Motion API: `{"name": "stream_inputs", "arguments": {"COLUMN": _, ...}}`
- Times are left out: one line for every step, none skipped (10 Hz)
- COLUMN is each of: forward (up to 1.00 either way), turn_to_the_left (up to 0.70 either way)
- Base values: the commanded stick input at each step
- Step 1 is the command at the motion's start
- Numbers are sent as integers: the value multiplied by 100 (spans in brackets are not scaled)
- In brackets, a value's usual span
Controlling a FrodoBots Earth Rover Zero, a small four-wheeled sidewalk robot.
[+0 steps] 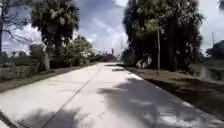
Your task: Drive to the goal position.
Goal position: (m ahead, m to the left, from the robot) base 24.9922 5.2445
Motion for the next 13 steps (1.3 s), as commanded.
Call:
{"name": "stream_inputs", "arguments": {"forward": 85, "turn_to_the_left": 0}}
{"name": "stream_inputs", "arguments": {"forward": 85, "turn_to_the_left": 0}}
{"name": "stream_inputs", "arguments": {"forward": 85, "turn_to_the_left": 0}}
{"name": "stream_inputs", "arguments": {"forward": 85, "turn_to_the_left": 0}}
{"name": "stream_inputs", "arguments": {"forward": 85, "turn_to_the_left": 0}}
{"name": "stream_inputs", "arguments": {"forward": 85, "turn_to_the_left": 0}}
{"name": "stream_inputs", "arguments": {"forward": 85, "turn_to_the_left": 0}}
{"name": "stream_inputs", "arguments": {"forward": 85, "turn_to_the_left": 0}}
{"name": "stream_inputs", "arguments": {"forward": 85, "turn_to_the_left": 0}}
{"name": "stream_inputs", "arguments": {"forward": 85, "turn_to_the_left": 0}}
{"name": "stream_inputs", "arguments": {"forward": 85, "turn_to_the_left": 0}}
{"name": "stream_inputs", "arguments": {"forward": 85, "turn_to_the_left": 0}}
{"name": "stream_inputs", "arguments": {"forward": 85, "turn_to_the_left": 0}}
